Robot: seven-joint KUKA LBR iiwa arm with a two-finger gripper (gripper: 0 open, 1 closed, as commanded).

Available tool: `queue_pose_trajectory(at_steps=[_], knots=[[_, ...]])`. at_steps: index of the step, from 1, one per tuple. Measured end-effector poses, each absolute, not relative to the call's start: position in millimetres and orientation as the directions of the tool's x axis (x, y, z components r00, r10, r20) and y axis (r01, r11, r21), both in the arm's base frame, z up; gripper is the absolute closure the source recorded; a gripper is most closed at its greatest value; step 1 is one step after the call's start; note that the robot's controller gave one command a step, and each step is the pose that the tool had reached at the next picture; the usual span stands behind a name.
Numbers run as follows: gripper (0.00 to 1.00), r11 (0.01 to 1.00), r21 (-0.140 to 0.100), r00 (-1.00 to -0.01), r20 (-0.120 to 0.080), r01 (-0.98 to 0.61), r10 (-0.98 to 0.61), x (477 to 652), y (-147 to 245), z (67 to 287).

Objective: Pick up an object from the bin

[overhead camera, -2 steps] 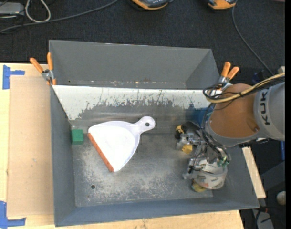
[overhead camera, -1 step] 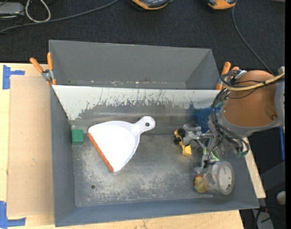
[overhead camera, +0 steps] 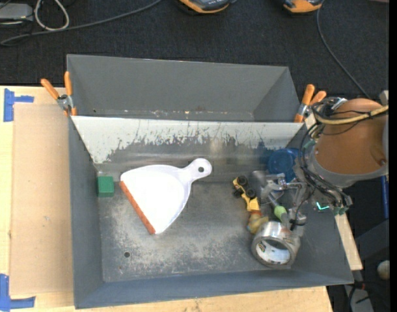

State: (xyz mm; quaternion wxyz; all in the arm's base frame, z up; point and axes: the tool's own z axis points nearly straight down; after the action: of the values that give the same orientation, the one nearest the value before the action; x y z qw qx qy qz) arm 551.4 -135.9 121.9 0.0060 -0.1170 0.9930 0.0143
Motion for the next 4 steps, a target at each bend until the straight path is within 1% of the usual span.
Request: queue_pose_trajectory(at_steps=[1, 2, 3, 4], knots=[[0.0, 0.999, 0.037, -1.0, 0.013, -0.02, -0.021, 543.7, -144, 70], [0.0, 0.999, 0.037, -1.0, 0.013, -0.021, -0.022, 543.9, -144, 71], [1.0, 0.999, 0.038, -1.0, 0.01, -0.019, -0.019, 565.1, -135, 70], [1.0, 0.999, 0.038, -1.0, 0.01, -0.019, -0.019, 565.1, -135, 70]])
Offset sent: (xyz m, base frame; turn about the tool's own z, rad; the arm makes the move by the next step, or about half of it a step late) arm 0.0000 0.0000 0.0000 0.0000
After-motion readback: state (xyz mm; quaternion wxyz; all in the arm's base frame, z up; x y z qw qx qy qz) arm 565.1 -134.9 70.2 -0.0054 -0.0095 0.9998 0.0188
